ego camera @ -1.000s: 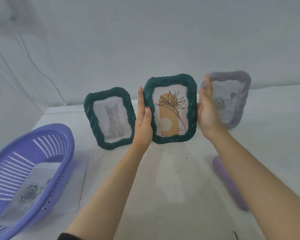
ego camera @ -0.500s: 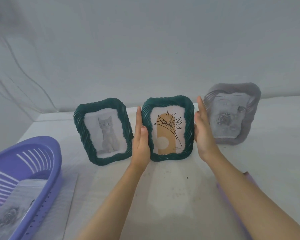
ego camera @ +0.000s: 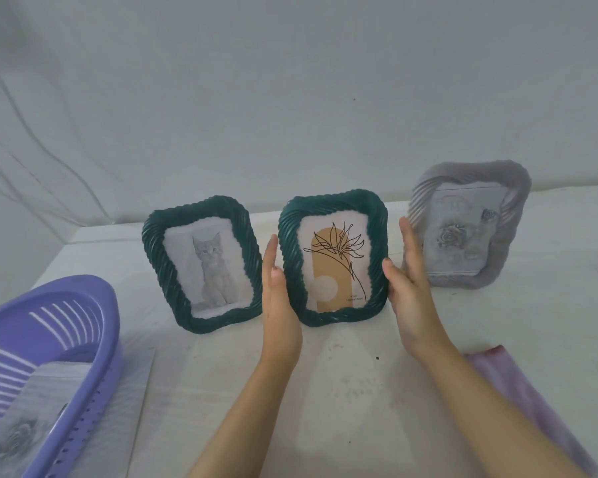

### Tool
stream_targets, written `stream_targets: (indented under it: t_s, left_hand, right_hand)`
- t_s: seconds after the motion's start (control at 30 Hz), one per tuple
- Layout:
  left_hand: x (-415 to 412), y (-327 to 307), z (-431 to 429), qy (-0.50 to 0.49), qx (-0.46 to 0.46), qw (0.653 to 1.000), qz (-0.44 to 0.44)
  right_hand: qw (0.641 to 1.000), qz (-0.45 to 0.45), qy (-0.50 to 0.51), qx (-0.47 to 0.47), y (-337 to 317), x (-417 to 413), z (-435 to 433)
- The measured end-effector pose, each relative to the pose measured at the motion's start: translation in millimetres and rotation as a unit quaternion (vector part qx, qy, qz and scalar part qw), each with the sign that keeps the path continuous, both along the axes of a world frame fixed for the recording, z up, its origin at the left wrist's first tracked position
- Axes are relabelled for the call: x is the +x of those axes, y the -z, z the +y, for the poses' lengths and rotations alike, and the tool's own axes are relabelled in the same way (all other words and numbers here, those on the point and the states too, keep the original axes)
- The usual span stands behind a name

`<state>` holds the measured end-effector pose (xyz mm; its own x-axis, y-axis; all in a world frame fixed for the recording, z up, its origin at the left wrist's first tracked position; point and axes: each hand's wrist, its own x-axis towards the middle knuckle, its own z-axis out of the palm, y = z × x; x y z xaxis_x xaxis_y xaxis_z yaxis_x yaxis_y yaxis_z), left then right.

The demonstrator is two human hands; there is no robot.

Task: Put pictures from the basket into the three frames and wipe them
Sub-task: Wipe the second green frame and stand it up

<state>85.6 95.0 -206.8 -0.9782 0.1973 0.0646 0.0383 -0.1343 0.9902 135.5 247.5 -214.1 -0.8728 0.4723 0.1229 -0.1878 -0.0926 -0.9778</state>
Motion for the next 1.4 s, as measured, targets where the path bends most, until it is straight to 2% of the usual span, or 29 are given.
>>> stream_targets:
  t_s: [0.13, 0.23, 0.47, 0.83, 1.0, 1.1, 1.2, 1.3, 1.4]
  left_hand:
    - [-13.8, -11.5, 3.0, 0.017, 0.024, 0.996, -0.090]
    - [-22.8, -13.3, 5.9, 0.025, 0.025, 0.993, -0.109]
    - [-30.9, -20.8, 18.3, 0.018, 0.031, 0.993, -0.111]
    - [-31.4, -5.9, 15.8, -0.017, 0.015, 0.993, -0.117]
    - [-26.1, -3.8, 12.9, -0.017, 0.021, 0.997, -0.074]
    - [-23.9, -3.2, 11.4, -0.024, 0.018, 0.996, -0.085]
    - [-1.9, -3.5, 13.3, -0.063, -0.046, 0.997, 0.007]
    - [30.0, 3.4, 21.3, -0.128, -0.170, 0.964, 0.158]
    - [57.8, 7.6, 40.5, -0.076, -0.177, 0.938, 0.289]
  right_hand:
    - [0.999, -0.014, -0.030, 0.004, -6.1, -8.1, 6.6]
    - [0.999, -0.014, -0.047, -0.015, -10.8, -16.8, 9.7]
    - [0.998, 0.017, -0.056, -0.009, -15.9, -31.3, 10.3]
    - [0.998, 0.006, -0.057, 0.001, -8.8, -30.7, 7.3]
    - [0.998, -0.018, -0.037, 0.046, -6.9, -24.3, 8.4]
    - [0.996, -0.045, -0.008, 0.083, -10.6, -12.3, 6.5]
    - [0.992, -0.057, 0.005, 0.114, -11.0, 7.7, 9.5]
    - [0.986, -0.047, 0.047, 0.154, -14.7, 33.5, 18.7]
    - [0.968, -0.028, 0.141, 0.204, -22.4, 56.6, 36.2]
